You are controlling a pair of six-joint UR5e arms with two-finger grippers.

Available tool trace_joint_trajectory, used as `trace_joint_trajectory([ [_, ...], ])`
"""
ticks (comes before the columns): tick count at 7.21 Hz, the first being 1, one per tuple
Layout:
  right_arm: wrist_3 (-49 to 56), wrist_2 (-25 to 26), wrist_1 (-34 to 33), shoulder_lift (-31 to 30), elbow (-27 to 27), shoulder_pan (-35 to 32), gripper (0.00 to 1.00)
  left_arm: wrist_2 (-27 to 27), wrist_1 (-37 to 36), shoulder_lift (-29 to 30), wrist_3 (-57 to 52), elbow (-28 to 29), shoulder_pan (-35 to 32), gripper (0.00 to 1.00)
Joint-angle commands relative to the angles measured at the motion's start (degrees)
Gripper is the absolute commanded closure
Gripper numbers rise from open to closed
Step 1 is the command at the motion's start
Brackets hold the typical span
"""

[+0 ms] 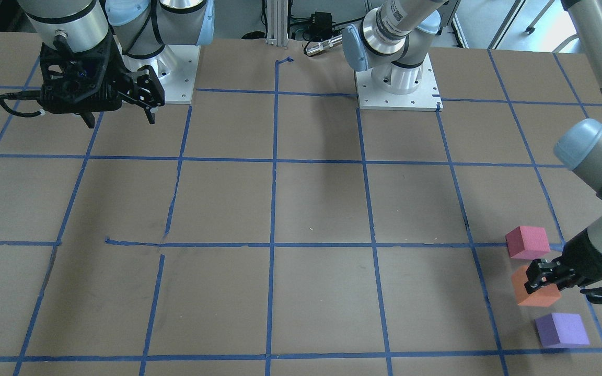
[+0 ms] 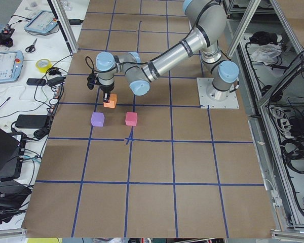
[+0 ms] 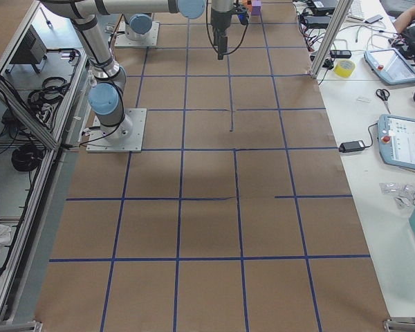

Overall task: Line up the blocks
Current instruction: 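Carry the orange cube with the left gripper between the purple and pink cubes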

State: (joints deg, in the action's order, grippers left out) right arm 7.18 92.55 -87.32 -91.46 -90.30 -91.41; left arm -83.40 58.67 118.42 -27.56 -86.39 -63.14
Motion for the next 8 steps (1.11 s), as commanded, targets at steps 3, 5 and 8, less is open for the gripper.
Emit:
trace_joint_trajectory([
  [3,0.0,0.0,-0.6,0.0,0.0,0.0,0.00,0.2,-0.3,2.0,-5.2,0.0,4.4,1.00],
  [5,0.1,0.1,-0.5,0.0,0.0,0.0,0.00,1.0,-0.3,3.7,-2.9,-0.2,4.6,1.00],
  [8,-0.1,0.1,-0.5,0.0,0.0,-0.1,0.00,0.9,-1.2,4.3,-3.1,-0.8,5.0,1.00],
])
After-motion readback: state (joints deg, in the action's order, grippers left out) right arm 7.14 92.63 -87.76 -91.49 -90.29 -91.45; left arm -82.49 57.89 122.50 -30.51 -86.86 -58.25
